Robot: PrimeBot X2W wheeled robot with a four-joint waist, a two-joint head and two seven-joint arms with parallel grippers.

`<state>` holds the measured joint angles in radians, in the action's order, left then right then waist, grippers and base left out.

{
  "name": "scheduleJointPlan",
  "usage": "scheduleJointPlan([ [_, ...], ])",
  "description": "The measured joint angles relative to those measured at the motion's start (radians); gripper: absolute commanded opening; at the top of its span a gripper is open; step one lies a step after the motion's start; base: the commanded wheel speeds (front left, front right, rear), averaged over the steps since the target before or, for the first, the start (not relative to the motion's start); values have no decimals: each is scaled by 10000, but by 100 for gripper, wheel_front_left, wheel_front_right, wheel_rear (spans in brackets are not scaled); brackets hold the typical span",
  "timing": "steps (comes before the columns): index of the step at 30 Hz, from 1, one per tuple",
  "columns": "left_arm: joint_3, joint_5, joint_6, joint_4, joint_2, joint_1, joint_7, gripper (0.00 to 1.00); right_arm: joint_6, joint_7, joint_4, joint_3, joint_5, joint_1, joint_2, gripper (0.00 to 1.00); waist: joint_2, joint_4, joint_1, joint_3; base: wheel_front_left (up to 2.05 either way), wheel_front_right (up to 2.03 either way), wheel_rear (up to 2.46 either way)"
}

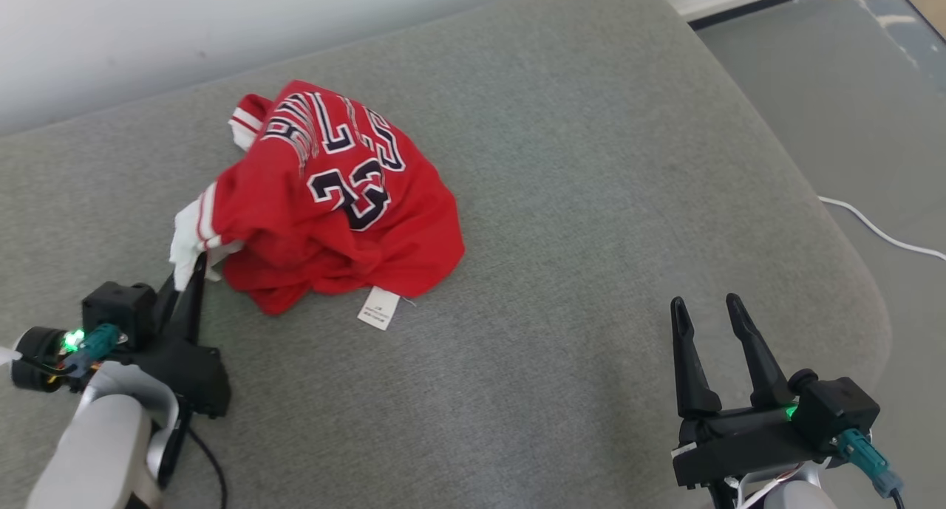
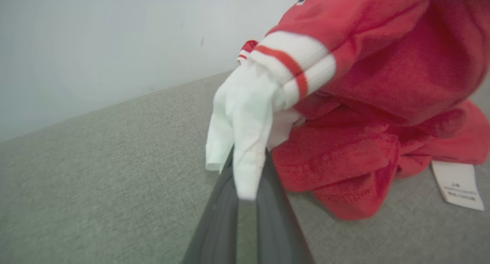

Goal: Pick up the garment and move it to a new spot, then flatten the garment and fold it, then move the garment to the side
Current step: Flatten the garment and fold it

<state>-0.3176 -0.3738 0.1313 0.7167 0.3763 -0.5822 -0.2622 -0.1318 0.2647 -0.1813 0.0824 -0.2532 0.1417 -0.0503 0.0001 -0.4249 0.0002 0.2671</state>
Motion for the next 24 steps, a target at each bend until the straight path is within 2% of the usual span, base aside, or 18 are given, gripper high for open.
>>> scheduleJointPlan([
  [6,-6,247,0,-920,-272,381,2,0,0,-2,-104,-27,117,-236,2,100,0,439,-1,-335,0,0,0],
  [12,-36,650,-13,-2136,-242,1223,2,0,0,0,-186,-67,194,-511,4,100,-1,1315,-2,-853,0,0,0],
  [24,-374,696,-669,-4130,-278,4054,407,0,0,-2,-291,-282,268,-852,8,100,-1,3084,-3,-1546,0,0,0],
])
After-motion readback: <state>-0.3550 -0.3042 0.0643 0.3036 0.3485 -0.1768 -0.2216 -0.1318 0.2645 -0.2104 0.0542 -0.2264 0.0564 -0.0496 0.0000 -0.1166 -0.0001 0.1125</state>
